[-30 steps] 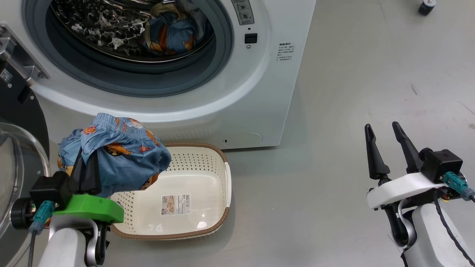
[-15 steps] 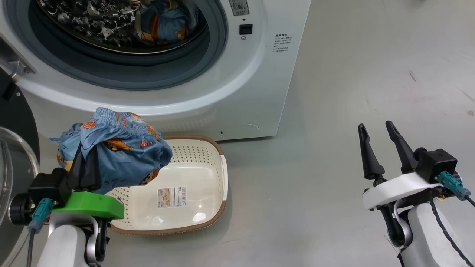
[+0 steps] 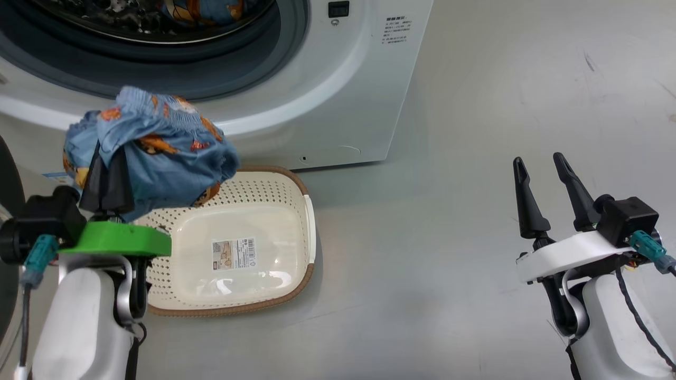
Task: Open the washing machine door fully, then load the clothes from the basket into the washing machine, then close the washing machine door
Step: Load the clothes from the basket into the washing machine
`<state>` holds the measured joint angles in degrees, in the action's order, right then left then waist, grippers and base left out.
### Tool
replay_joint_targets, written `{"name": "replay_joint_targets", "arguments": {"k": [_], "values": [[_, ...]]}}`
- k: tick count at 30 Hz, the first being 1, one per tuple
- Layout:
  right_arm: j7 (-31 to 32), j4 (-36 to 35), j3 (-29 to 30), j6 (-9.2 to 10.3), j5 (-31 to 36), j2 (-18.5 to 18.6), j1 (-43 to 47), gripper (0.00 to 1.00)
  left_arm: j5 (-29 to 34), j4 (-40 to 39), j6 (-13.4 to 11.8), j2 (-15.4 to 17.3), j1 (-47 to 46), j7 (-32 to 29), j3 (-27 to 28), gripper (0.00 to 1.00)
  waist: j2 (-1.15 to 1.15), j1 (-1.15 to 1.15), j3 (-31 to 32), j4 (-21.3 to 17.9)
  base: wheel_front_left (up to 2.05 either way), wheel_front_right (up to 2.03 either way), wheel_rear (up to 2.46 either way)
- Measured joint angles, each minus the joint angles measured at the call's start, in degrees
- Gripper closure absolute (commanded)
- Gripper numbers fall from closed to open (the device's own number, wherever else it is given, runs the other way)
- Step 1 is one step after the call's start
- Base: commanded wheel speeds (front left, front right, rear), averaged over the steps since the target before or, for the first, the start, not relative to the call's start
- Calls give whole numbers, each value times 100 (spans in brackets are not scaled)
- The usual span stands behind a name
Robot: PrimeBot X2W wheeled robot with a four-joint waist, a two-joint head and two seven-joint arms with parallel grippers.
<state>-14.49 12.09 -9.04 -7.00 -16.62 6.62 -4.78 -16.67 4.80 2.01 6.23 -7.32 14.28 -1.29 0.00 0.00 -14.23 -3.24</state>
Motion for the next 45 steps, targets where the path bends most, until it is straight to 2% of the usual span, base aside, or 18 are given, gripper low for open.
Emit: {"name": "replay_joint_targets", "arguments": {"k": [9,19,35,45], "values": [[0,-12,-151,0,0,-62,-311,0,2,51,35,56,-671,16,64,100,0,0,-320,-117,0,0,0],[0,-15,-160,0,0,-105,-422,0,100,246,52,315,-1414,-23,135,100,0,0,-586,-320,0,0,0],[0,-138,-119,0,0,-132,-671,0,9,723,82,409,-2429,-434,147,100,0,1,-1277,-539,0,0,0],[0,-169,-123,0,-3,-207,-909,0,9,1116,181,587,-3281,-710,125,100,0,1,-1794,-625,0,0,0]]}}
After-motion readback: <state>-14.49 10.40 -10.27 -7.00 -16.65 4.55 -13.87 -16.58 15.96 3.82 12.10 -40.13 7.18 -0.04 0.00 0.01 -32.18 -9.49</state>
